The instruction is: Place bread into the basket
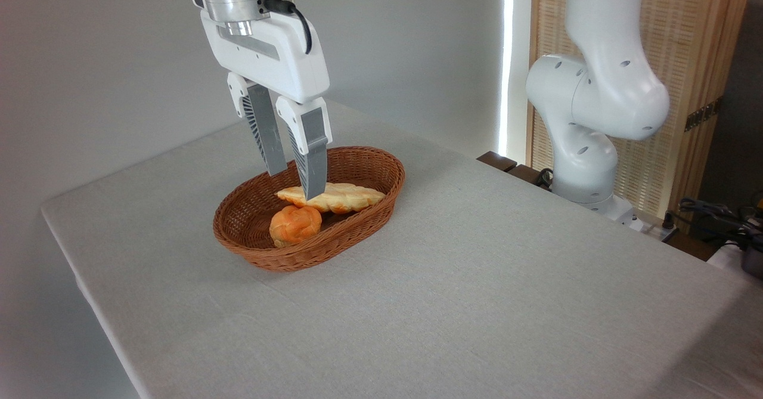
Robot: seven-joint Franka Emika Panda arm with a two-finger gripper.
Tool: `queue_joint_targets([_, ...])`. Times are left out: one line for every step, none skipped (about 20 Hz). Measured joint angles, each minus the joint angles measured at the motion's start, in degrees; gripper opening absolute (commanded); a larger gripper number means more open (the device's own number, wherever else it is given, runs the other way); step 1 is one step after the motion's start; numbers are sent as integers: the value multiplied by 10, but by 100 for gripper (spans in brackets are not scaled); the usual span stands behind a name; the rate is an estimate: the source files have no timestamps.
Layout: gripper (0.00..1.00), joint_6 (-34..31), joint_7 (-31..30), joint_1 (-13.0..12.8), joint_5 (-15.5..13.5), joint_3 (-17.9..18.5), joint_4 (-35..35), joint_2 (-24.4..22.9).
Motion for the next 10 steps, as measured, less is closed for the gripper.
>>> queue_joint_targets([100, -1, 0, -2, 1, 1, 0, 0])
queue_joint_targets([100, -2, 0, -2, 1, 1, -1, 0])
queue_joint_targets([100, -3, 0, -2, 1, 2, -1, 0])
queue_joint_targets([100, -3, 0, -2, 1, 3, -1, 0])
queue_joint_targets([100, -3, 0, -2, 1, 3, -1, 0])
queue_joint_targets([100, -3, 0, -2, 1, 3, -1, 0])
queue_joint_targets([100, -3, 0, -2, 2, 4, -1, 0])
queue_joint_targets([100, -3, 0, -3, 2, 6, -1, 0])
queue_joint_targets([100, -3, 0, -4, 2, 12, -1, 0])
queue_joint_targets([100, -3, 0, -4, 2, 19, -1, 0])
